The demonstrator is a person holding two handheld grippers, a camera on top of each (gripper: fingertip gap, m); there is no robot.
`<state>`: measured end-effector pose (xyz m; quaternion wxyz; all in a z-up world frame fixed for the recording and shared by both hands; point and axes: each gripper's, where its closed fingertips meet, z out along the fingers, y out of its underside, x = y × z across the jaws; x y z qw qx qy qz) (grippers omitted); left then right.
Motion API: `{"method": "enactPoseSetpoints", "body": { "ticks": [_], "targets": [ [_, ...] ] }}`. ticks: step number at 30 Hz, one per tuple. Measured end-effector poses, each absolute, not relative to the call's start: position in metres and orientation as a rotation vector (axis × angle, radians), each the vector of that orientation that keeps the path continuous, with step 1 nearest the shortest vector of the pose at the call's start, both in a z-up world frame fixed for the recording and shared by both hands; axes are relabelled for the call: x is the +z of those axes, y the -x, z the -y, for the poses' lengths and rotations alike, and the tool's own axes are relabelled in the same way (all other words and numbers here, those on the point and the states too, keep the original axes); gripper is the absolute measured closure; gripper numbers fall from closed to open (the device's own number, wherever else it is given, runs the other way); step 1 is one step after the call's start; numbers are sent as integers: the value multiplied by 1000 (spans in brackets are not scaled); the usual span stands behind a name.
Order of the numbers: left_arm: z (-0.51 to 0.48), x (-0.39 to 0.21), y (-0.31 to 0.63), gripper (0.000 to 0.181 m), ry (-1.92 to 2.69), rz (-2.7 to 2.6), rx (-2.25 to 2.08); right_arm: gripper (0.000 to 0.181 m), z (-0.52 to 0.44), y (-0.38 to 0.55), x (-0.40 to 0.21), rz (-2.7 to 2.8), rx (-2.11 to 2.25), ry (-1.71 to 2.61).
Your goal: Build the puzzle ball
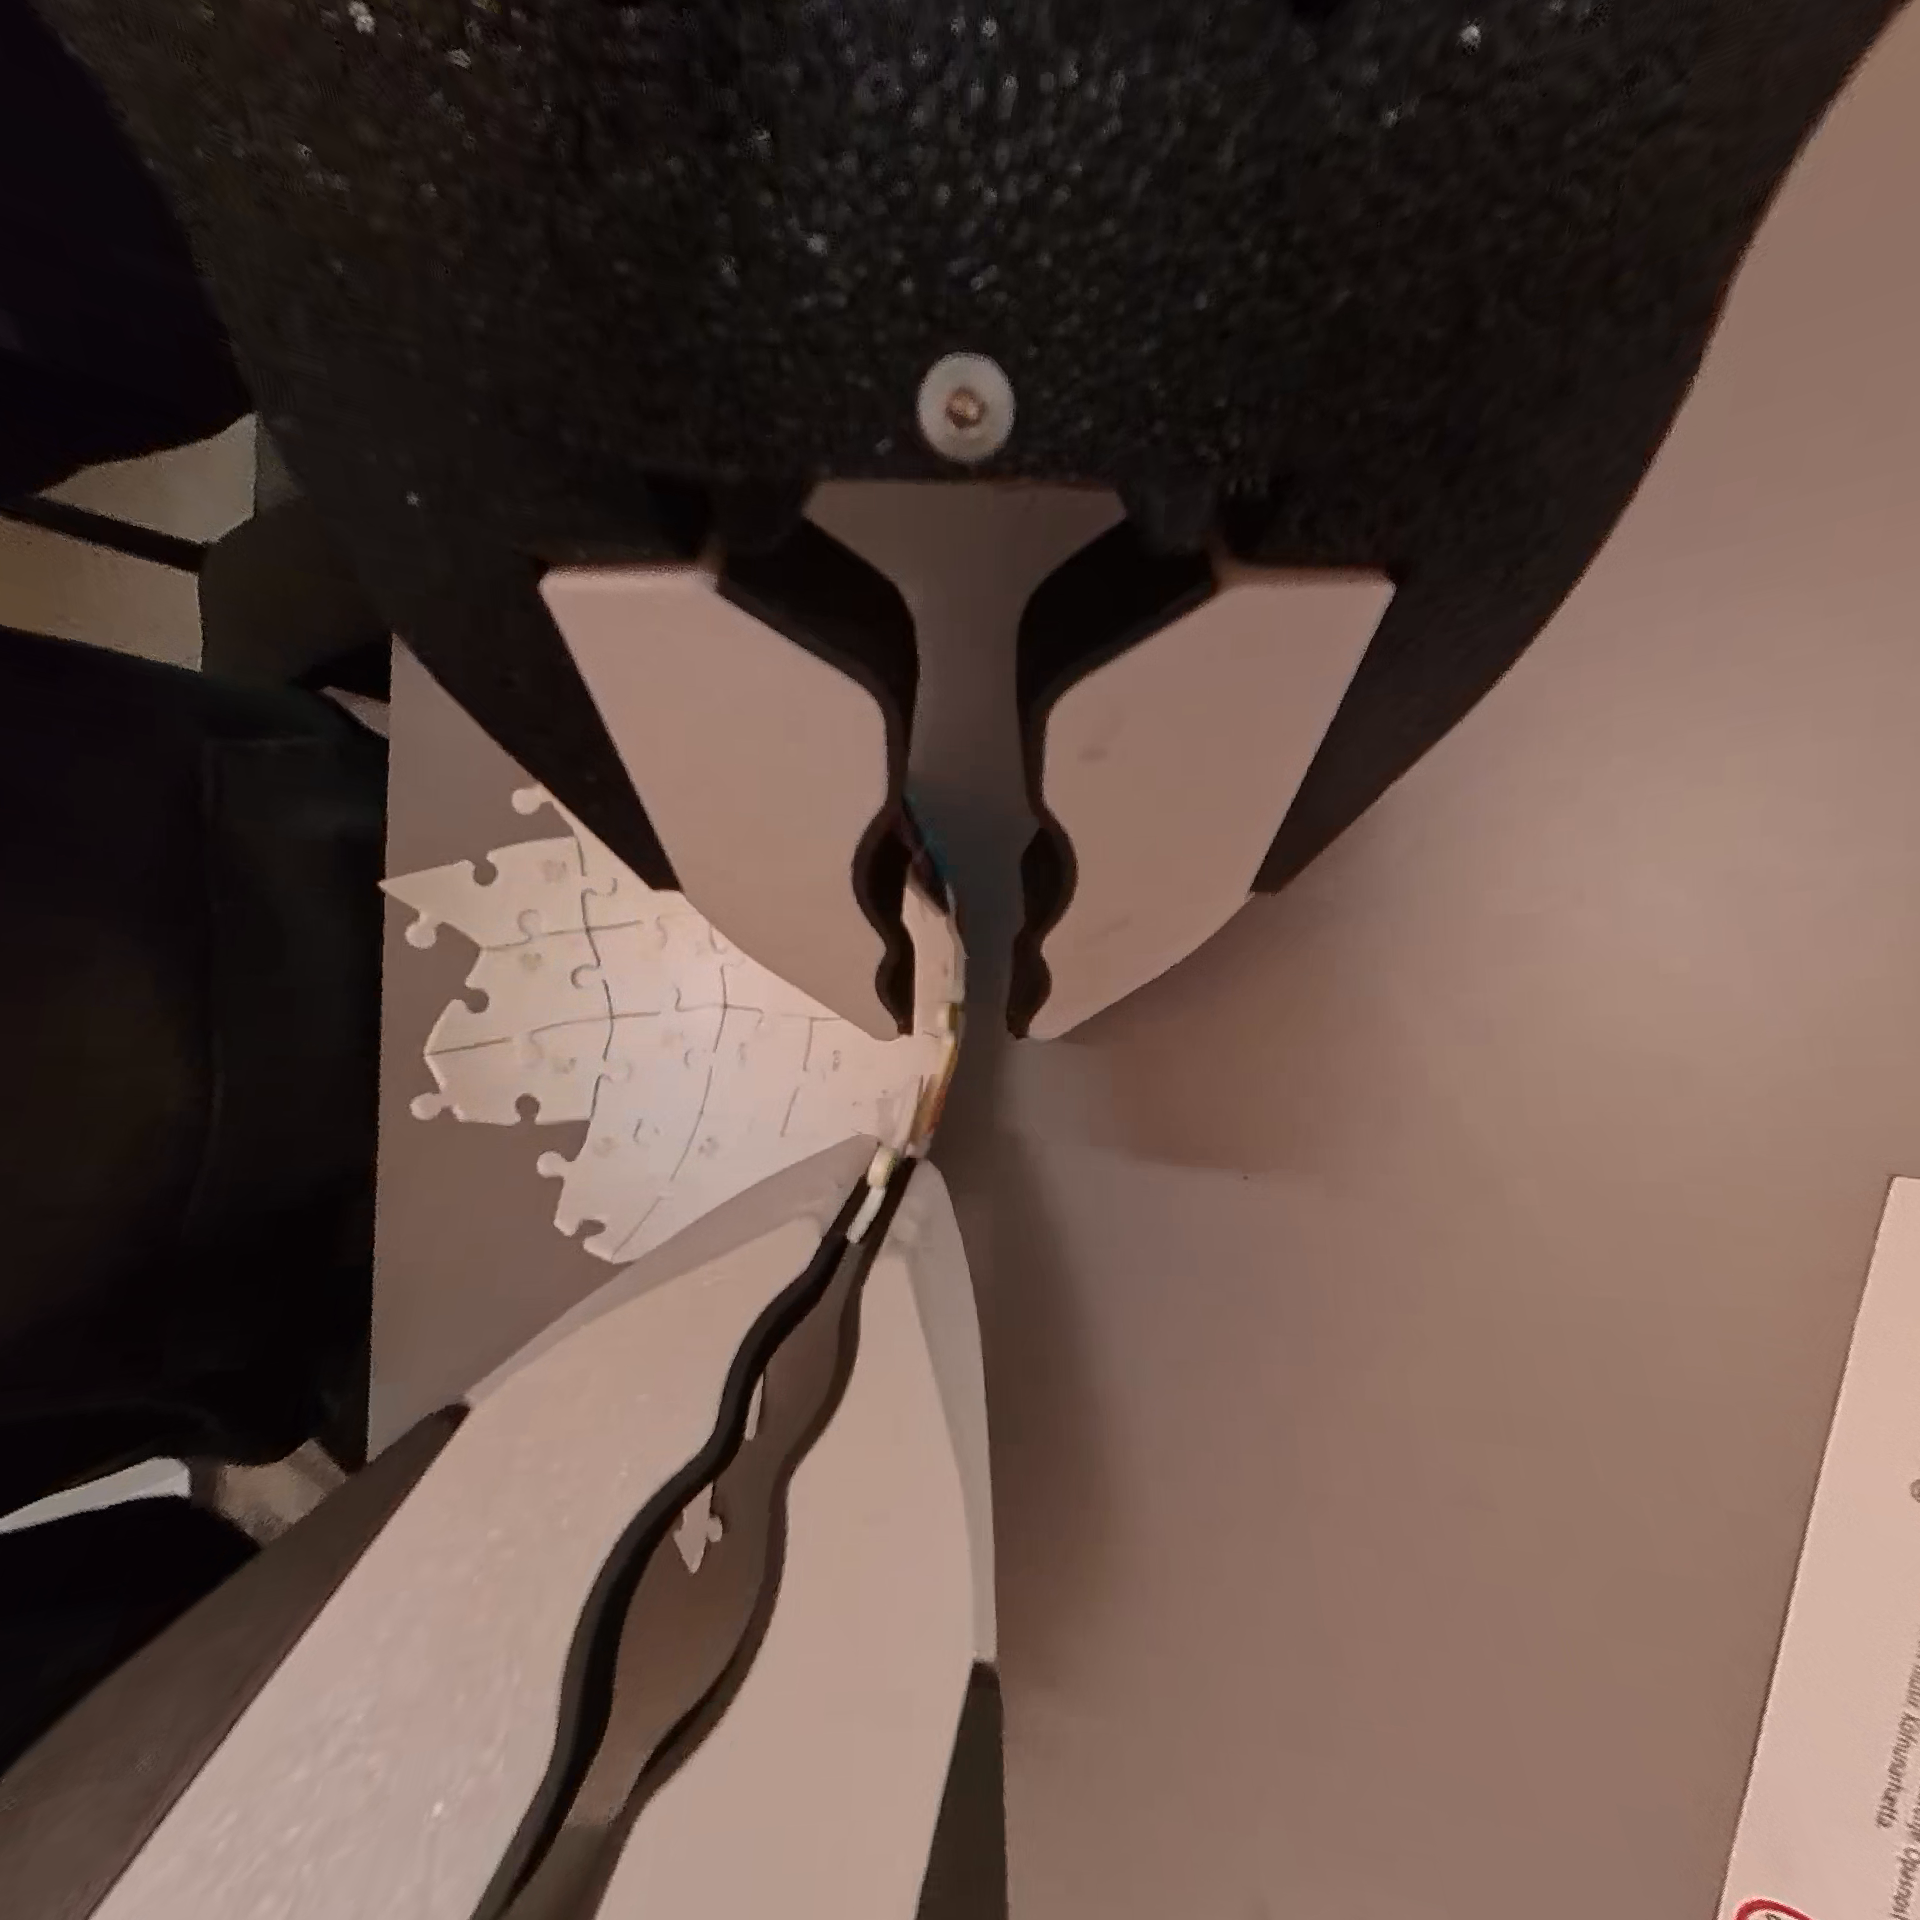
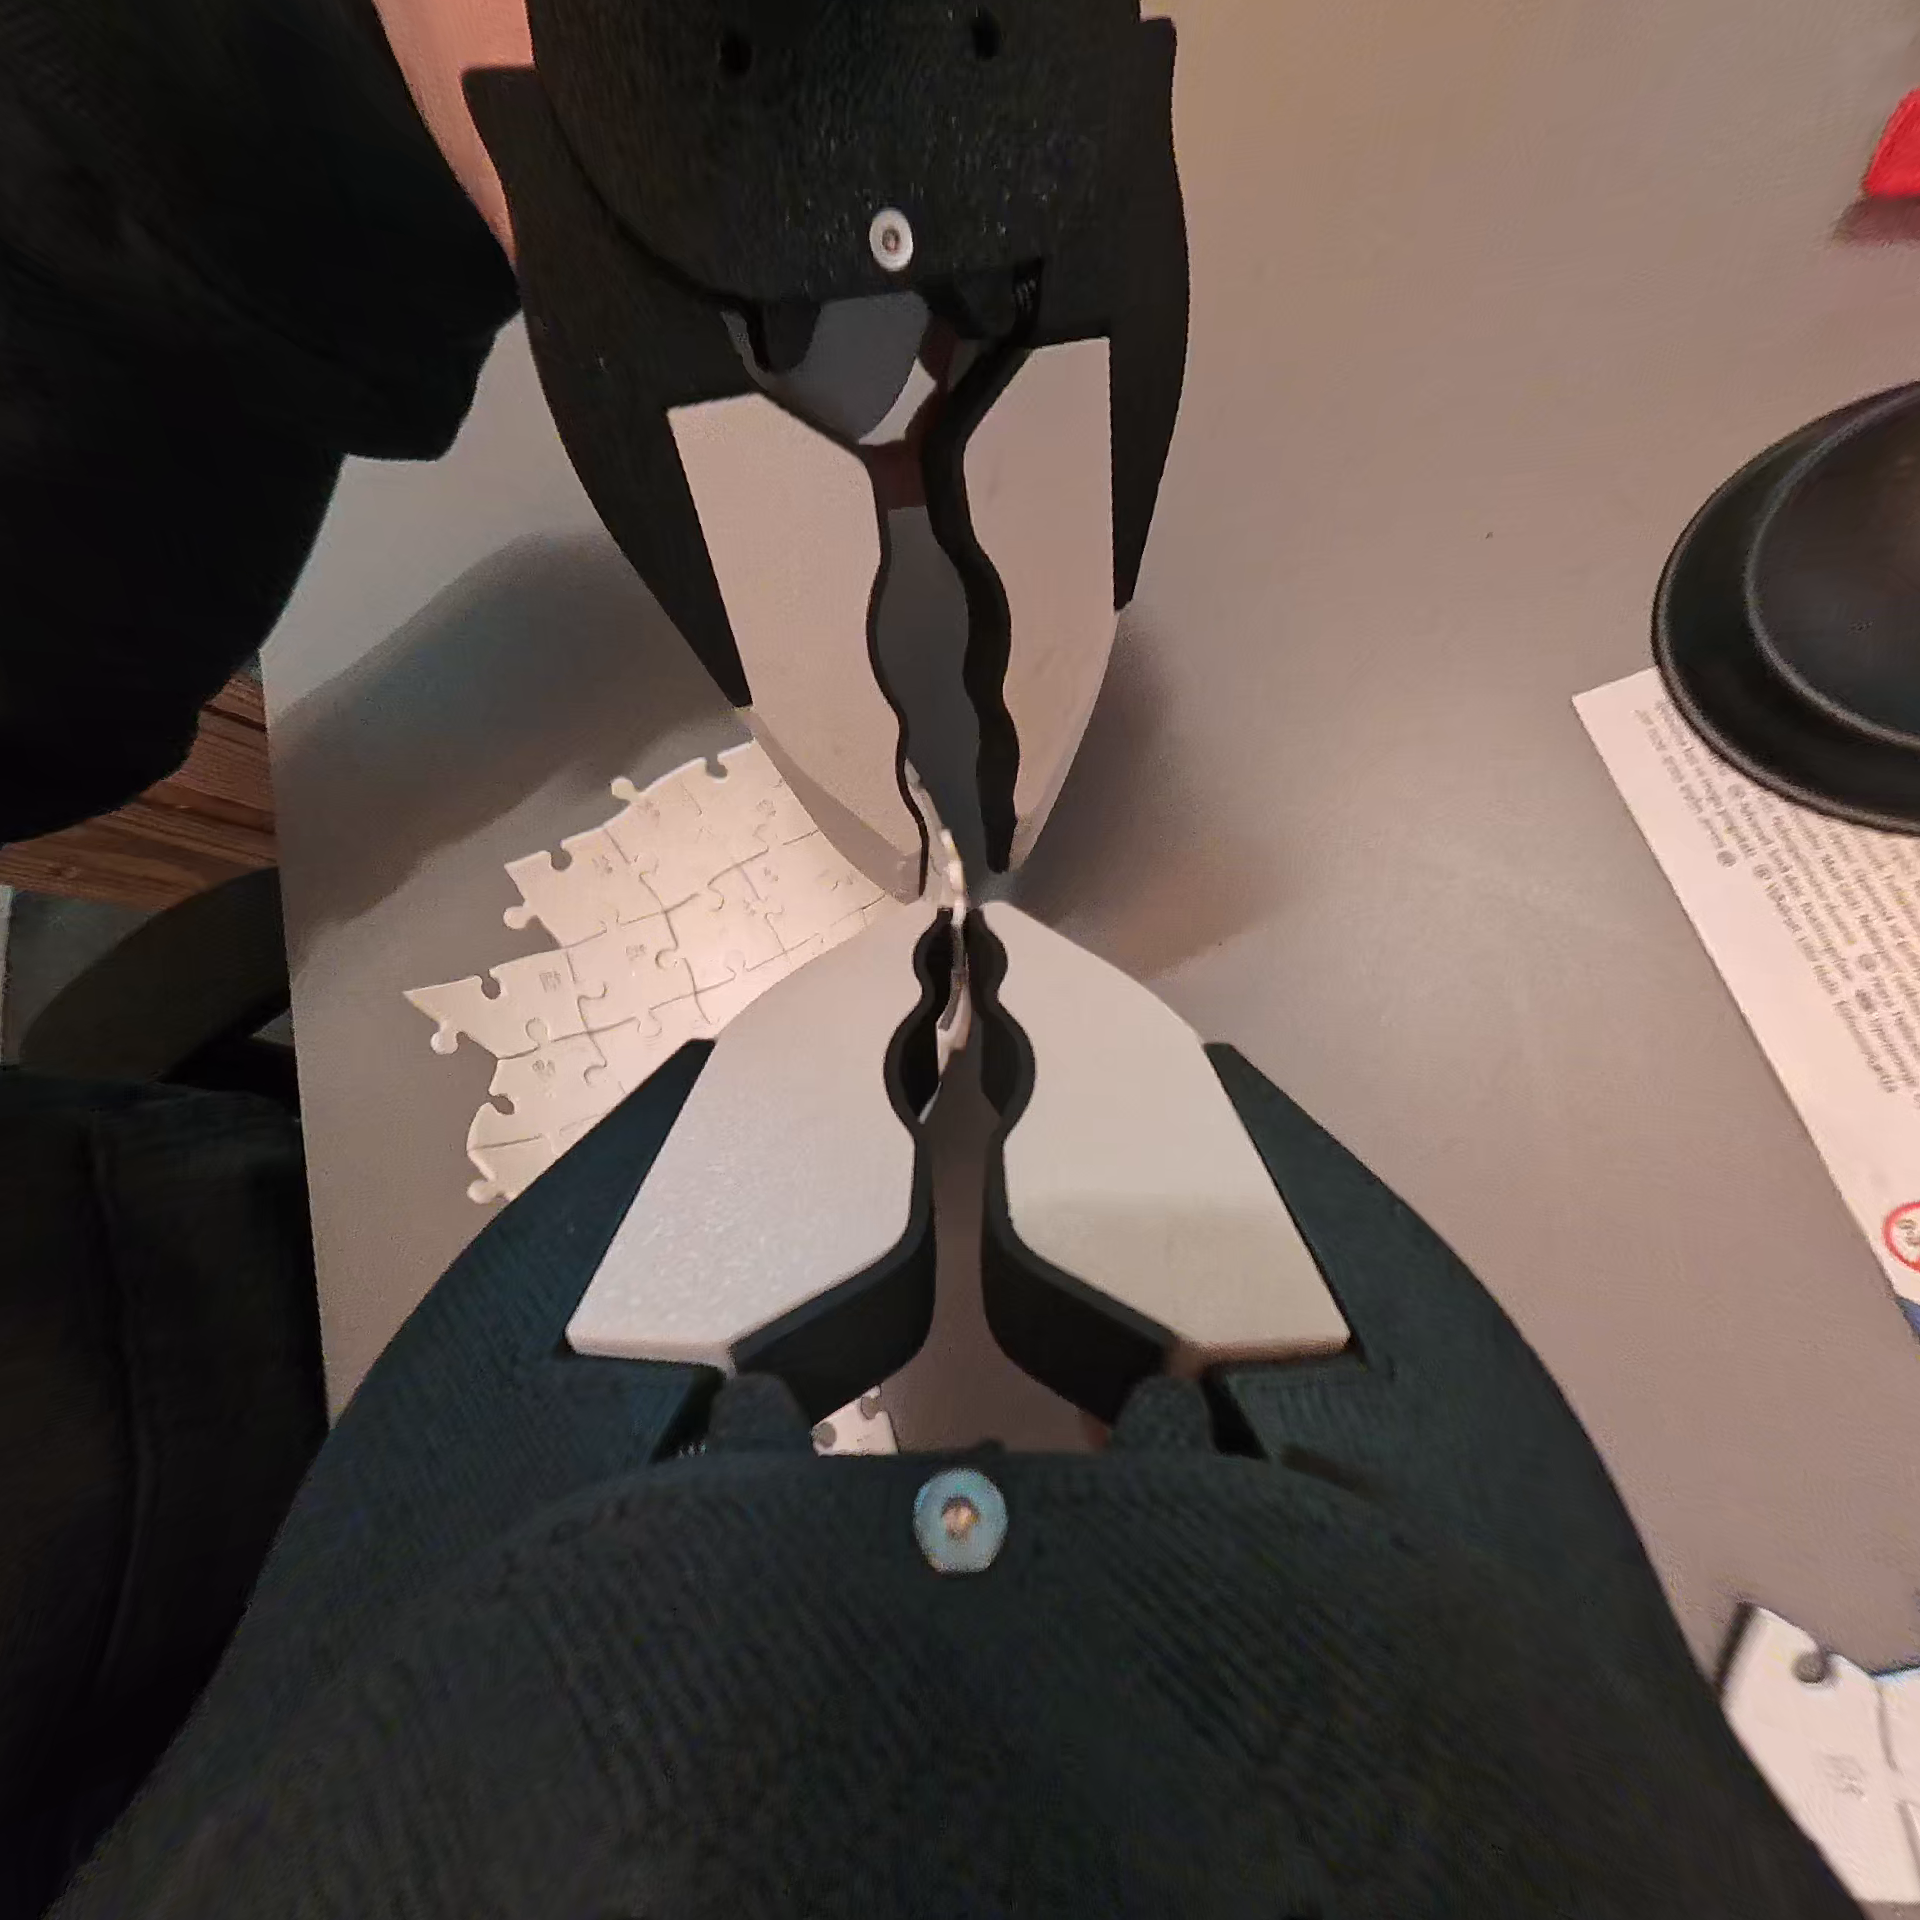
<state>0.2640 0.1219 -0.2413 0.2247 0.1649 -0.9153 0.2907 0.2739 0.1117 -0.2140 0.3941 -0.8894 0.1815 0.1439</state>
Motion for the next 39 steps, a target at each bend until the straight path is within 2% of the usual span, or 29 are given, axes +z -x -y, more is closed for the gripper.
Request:
{"method": "enactPoseSetpoints", "body": {
  "ticks": [6,8,13,19,24,32,37,39],
  "targets": [
    [-122,-235,-270,164,-544,2599,919,179,-106,-274,-223,-490,347,2268],
    [-129,-223,-283,162,-712,2667,1009,179,-103,-272,-225,-487,352,2276],
    [-173,-185,-289,152,-1529,2536,1211,179,-95,-265,-228,-518,336,2270],
    [-178,-210,-239,133,-1638,2502,1042,179,-89,-253,-231,-573,297,2219],
    [-167,-232,-241,141,-1557,2355,881,179,-86,-247,-229,-632,280,2161],
    [-164,-259,-241,157,-1422,2408,483,179,-73,-243,-224,-652,221,2137],
    [-162,-251,-248,177,-1449,2480,471,179,-64,-247,-213,-710,190,2028],
    [-162,-247,-251,178,-1471,2532,486,179,-60,-251,-210,-757,163,1974]
  ]
}}
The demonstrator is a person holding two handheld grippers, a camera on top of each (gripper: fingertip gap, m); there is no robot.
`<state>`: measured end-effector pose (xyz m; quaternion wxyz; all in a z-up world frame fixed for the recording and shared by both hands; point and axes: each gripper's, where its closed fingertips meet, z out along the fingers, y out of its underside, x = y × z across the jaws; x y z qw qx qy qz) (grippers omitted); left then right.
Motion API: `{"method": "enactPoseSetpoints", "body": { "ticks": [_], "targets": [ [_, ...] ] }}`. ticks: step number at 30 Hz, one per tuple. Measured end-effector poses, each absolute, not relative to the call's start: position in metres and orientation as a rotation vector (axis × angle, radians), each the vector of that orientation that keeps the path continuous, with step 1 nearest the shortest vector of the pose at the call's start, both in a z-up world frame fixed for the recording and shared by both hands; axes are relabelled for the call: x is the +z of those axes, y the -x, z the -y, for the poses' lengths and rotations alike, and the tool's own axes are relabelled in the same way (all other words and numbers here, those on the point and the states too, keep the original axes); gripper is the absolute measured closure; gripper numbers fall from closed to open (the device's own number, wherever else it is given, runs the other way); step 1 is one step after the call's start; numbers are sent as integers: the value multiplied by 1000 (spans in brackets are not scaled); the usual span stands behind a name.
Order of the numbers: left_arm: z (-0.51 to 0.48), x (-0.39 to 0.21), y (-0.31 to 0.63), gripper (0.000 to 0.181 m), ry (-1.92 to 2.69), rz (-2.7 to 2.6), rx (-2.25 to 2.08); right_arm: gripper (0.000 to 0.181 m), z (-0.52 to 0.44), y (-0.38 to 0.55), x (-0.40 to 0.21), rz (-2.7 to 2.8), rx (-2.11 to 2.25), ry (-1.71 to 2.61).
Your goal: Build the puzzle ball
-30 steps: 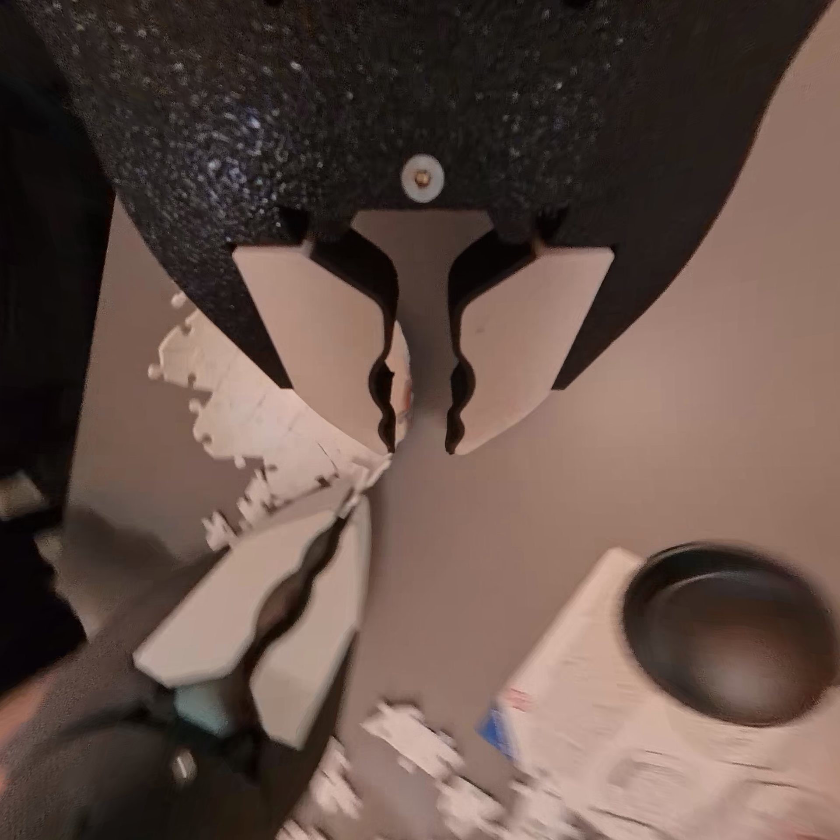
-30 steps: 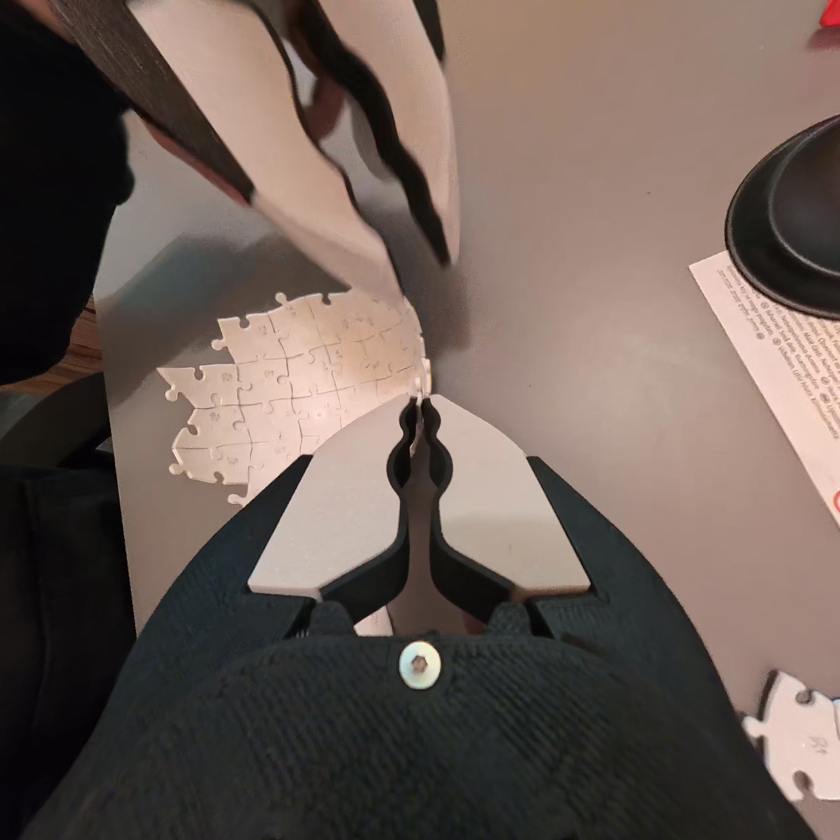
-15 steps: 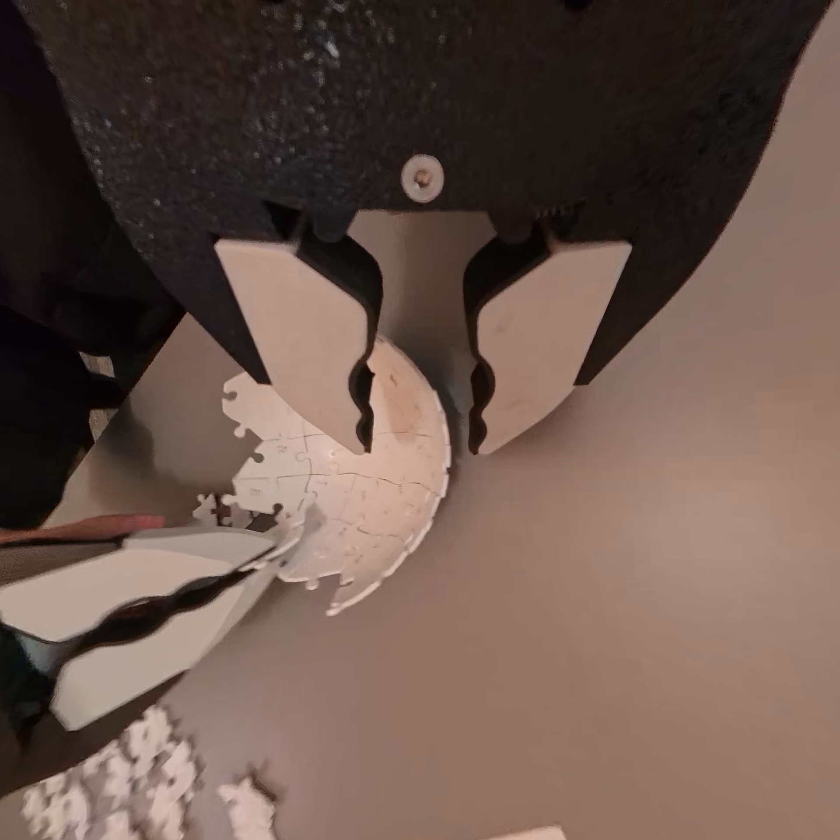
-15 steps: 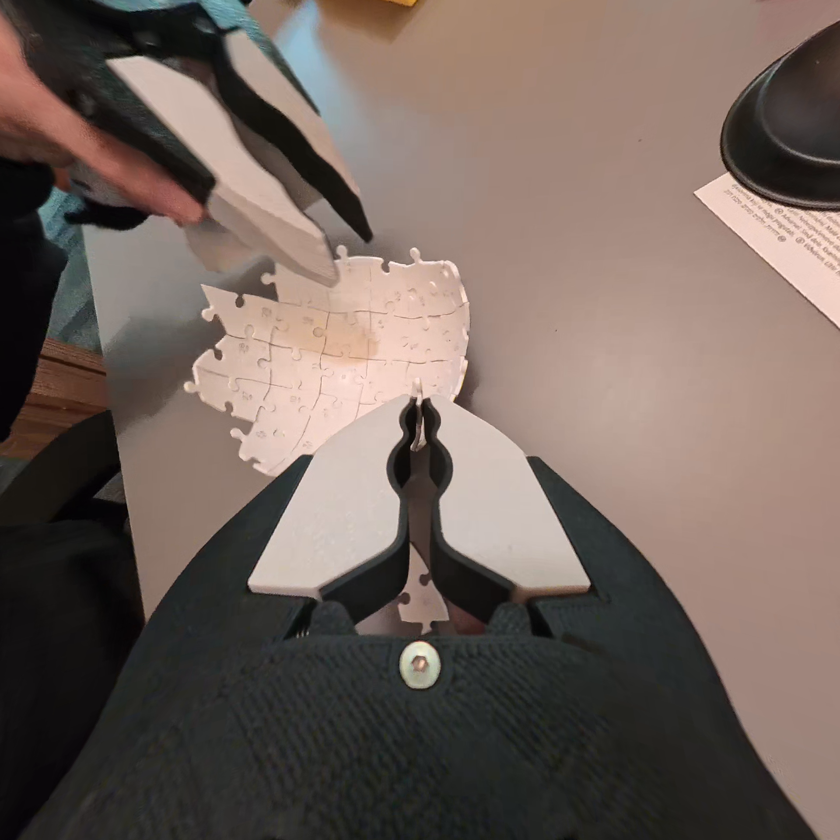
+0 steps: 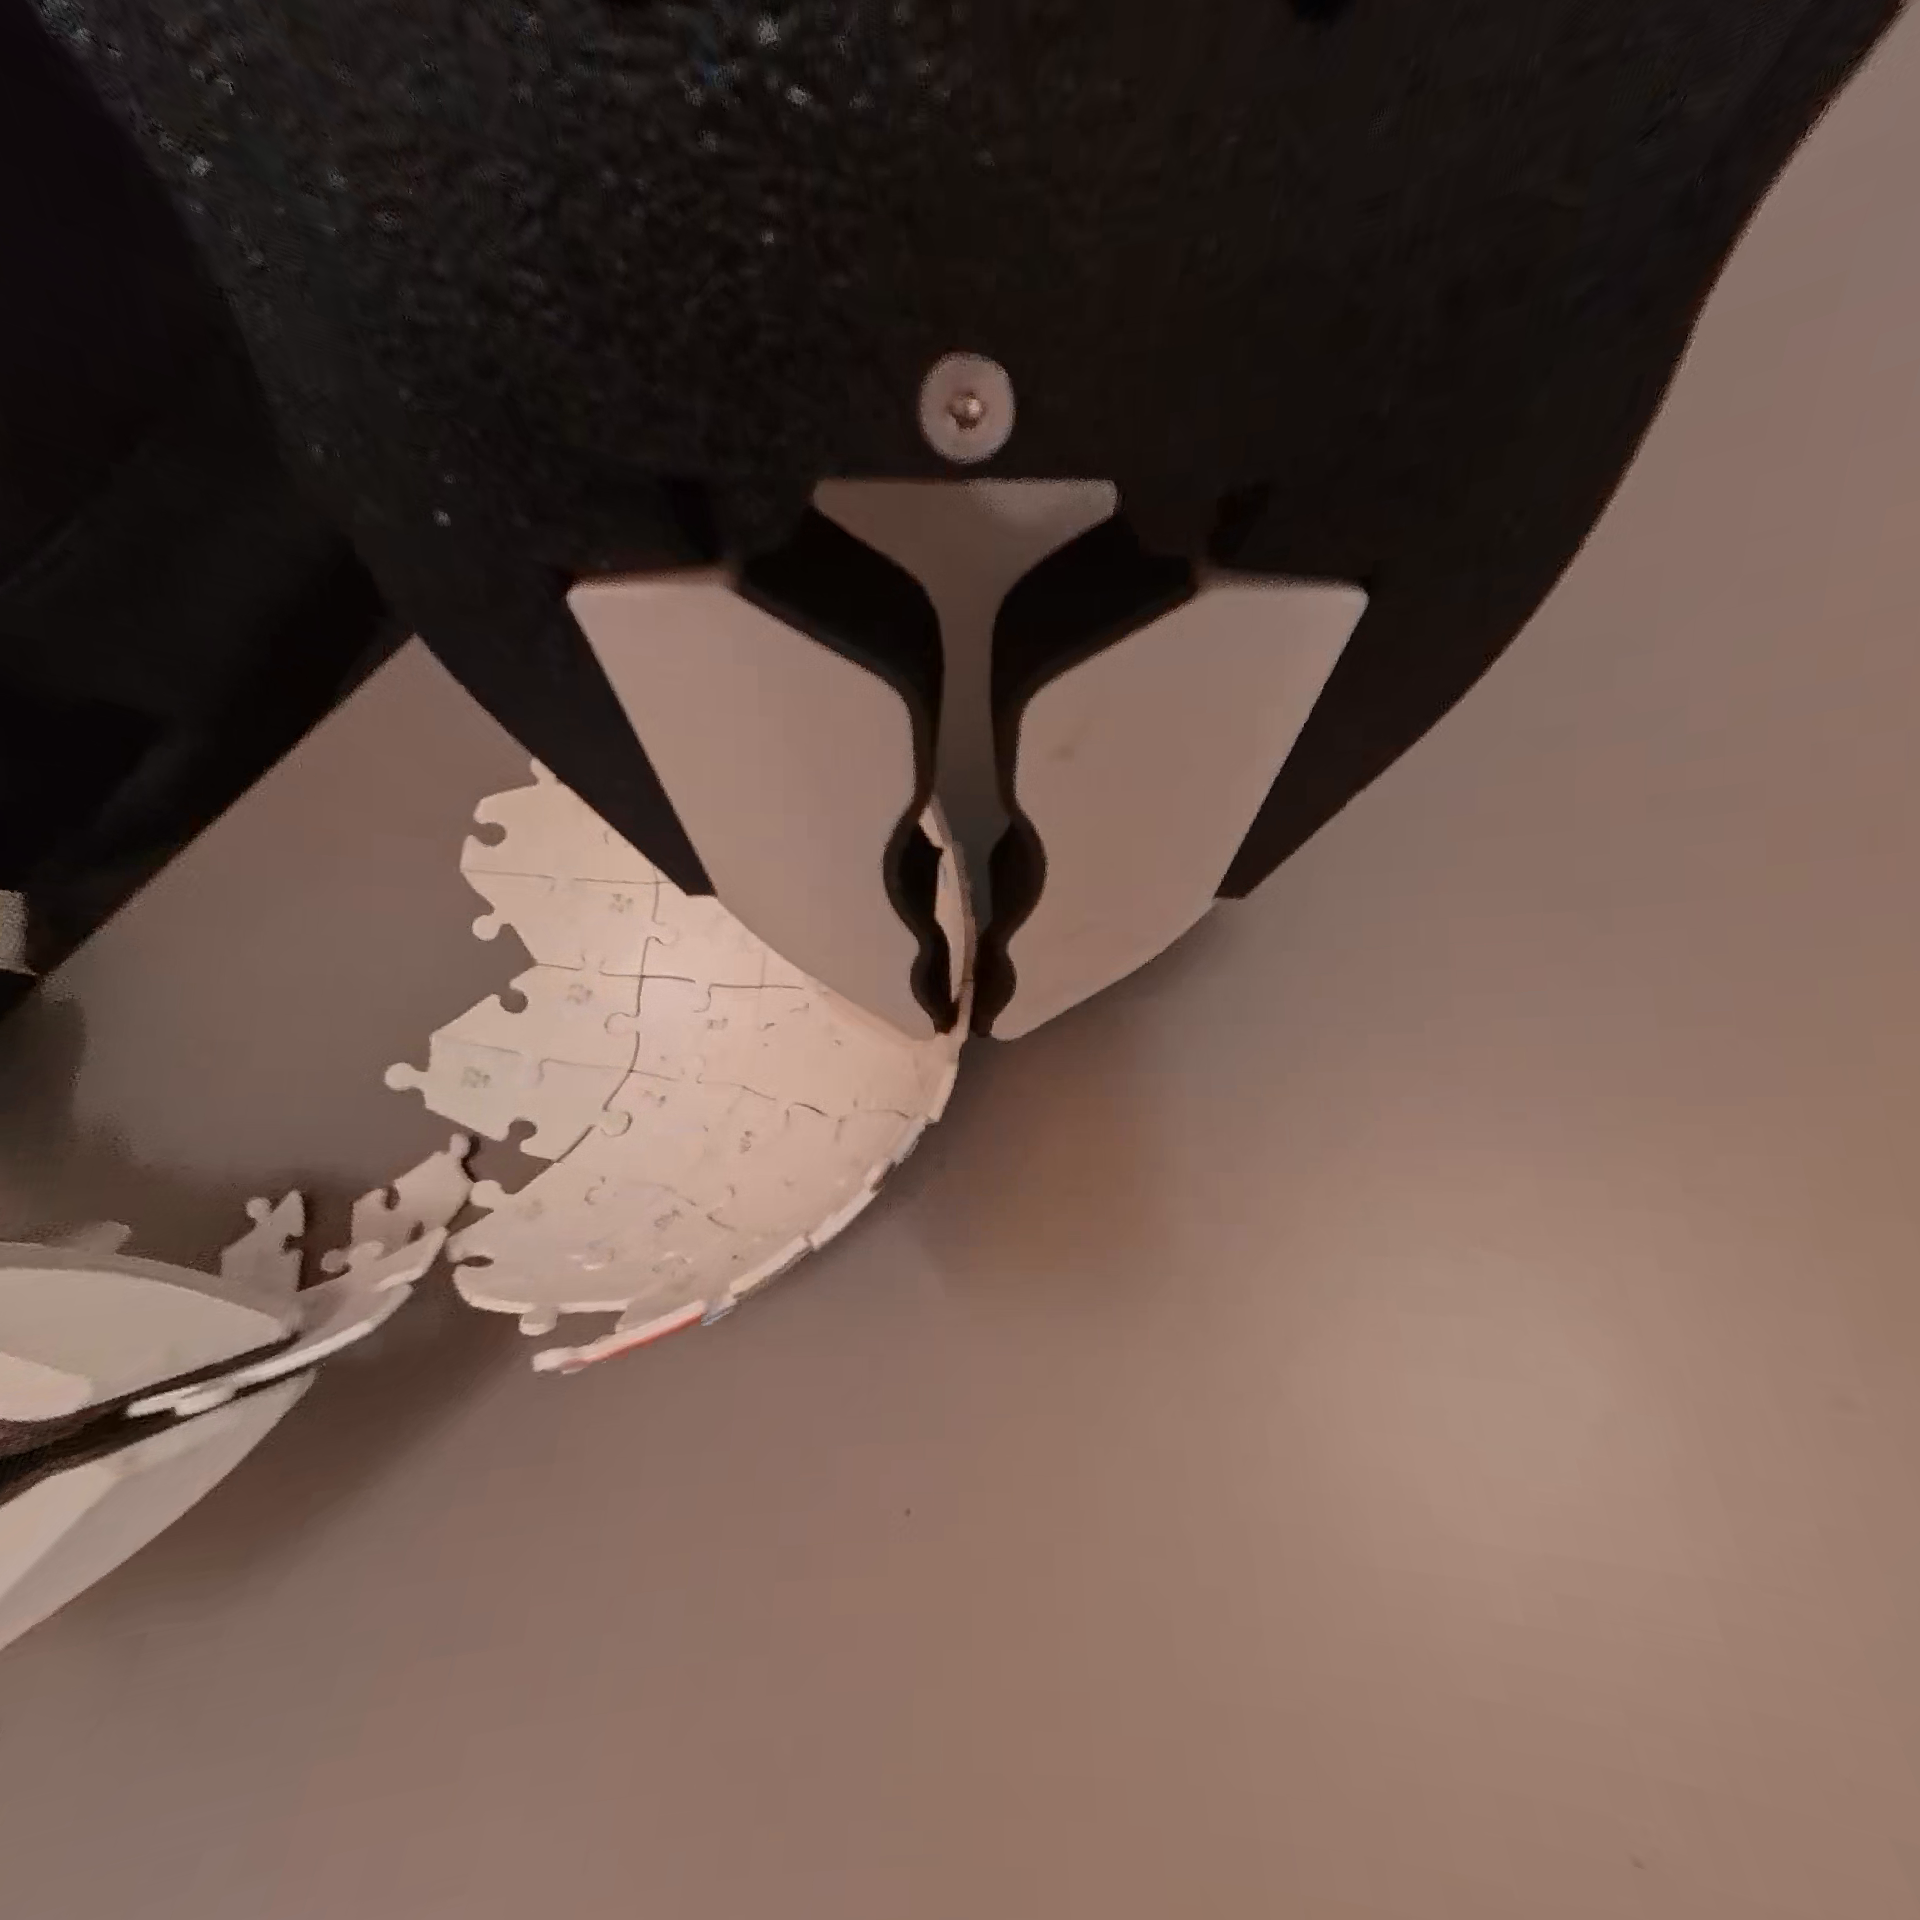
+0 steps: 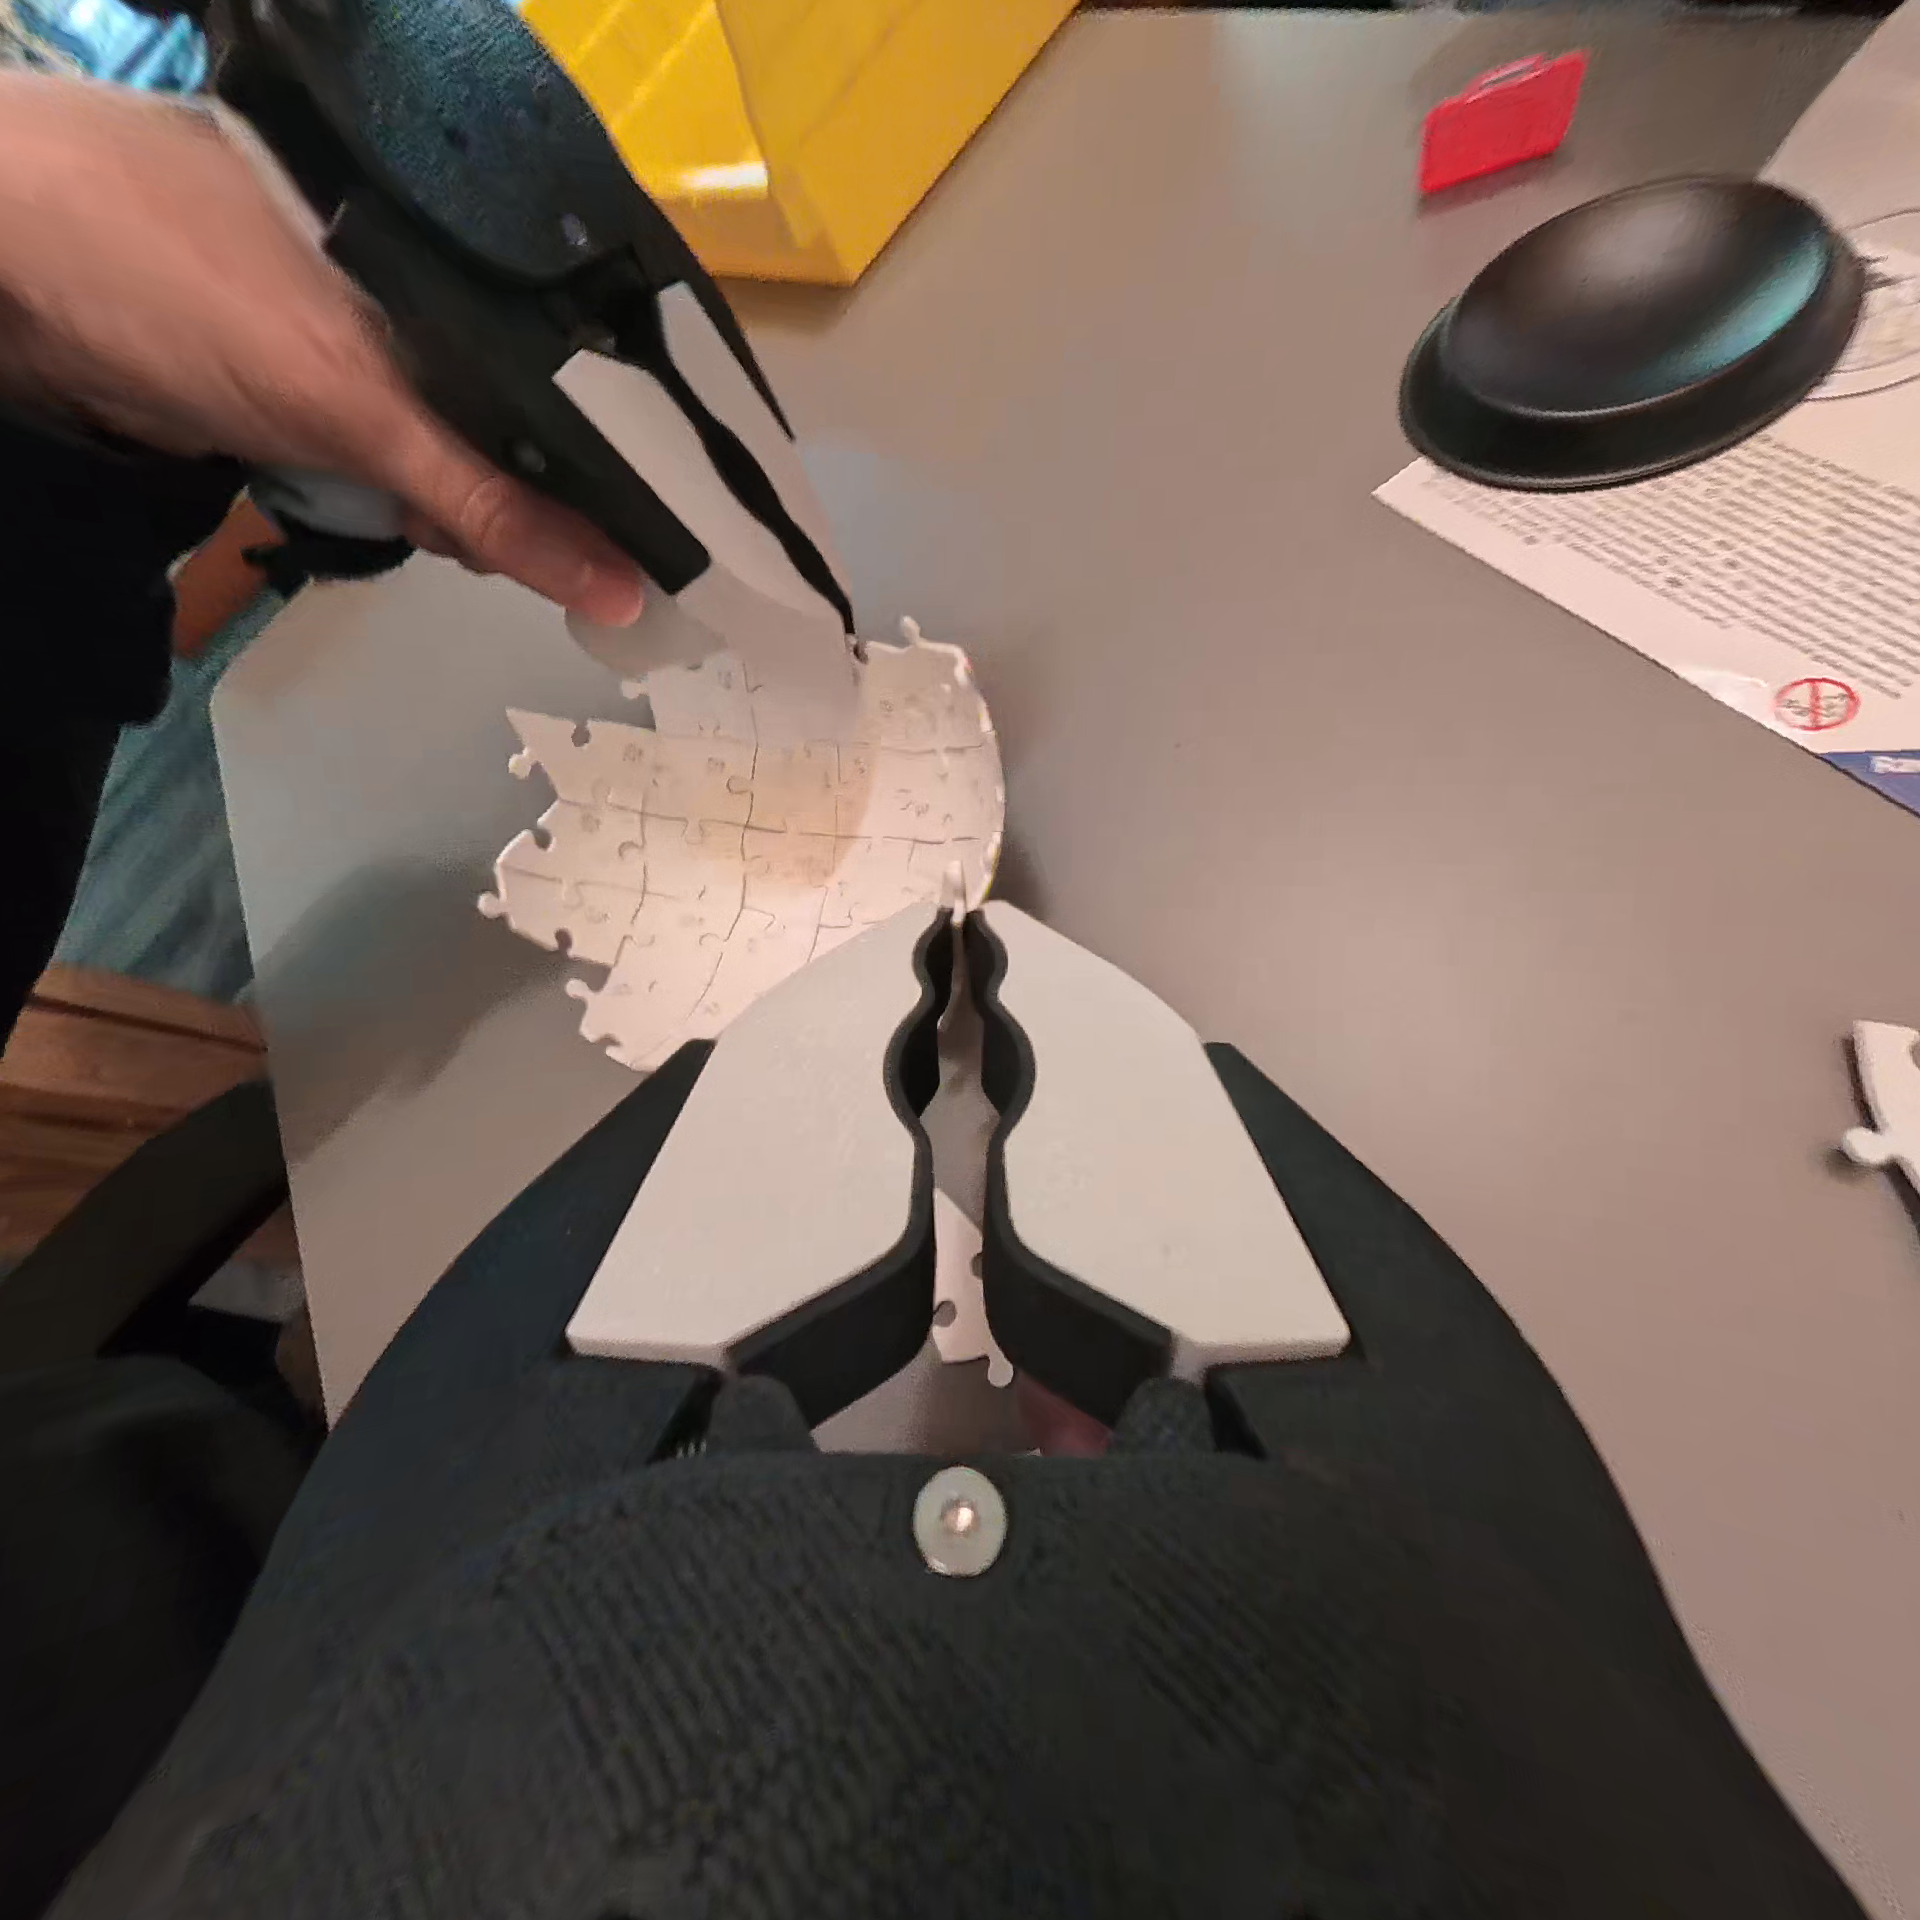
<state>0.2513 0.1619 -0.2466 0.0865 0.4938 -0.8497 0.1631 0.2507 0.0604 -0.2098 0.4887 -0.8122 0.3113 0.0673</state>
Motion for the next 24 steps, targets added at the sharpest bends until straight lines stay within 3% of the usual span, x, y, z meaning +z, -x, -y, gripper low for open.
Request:
{"method": "enactPoseSetpoints", "body": {
  "ticks": [12,24],
  "targets": [
    [-166,-225,-255,179,-1713,2760,540,179,-50,-245,-213,-899,24,1770],
    [-169,-214,-263,178,-1661,2989,276,179,-63,-241,-235,-921,12,1805]
  ]
}}
